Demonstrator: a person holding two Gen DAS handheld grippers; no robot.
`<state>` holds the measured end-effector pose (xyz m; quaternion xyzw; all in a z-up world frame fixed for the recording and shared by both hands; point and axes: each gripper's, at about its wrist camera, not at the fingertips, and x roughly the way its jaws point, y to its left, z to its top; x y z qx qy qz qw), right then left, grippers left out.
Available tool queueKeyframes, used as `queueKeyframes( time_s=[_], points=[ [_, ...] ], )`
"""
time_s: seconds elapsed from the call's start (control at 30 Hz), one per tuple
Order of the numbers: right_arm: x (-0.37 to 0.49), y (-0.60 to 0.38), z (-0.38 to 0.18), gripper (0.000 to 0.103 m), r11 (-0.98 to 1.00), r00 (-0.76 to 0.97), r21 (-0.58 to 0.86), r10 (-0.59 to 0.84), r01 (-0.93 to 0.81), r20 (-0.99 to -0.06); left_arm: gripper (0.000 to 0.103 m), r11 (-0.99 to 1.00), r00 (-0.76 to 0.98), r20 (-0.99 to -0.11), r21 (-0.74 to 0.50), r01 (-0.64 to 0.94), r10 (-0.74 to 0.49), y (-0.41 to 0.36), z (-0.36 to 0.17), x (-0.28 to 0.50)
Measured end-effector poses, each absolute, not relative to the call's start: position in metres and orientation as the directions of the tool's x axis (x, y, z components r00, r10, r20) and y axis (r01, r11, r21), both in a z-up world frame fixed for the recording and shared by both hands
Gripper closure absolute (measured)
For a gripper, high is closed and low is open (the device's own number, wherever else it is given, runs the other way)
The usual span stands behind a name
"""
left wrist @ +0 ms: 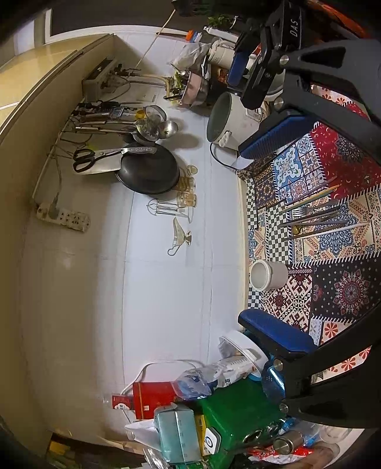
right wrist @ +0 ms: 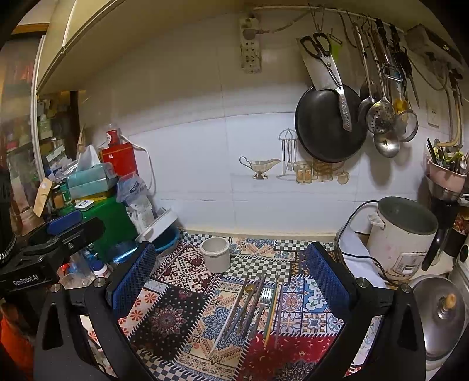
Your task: Organize utensils
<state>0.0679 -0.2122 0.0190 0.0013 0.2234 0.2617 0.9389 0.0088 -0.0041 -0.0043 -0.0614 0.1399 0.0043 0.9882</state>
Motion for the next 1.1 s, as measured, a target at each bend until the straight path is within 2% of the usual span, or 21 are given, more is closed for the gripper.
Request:
queueKeyframes(
  time_s=[1.1],
  points=[
    [0.0652, -0.2143, 0.0231, 0.001, 0.859, 0.765, 0.118, 0.499, -0.498, -0.407, 0.000, 0.994, 0.963, -0.269, -0.109, -0.025, -0.005, -0.0062, -0.0002, 0.0081]
  ],
)
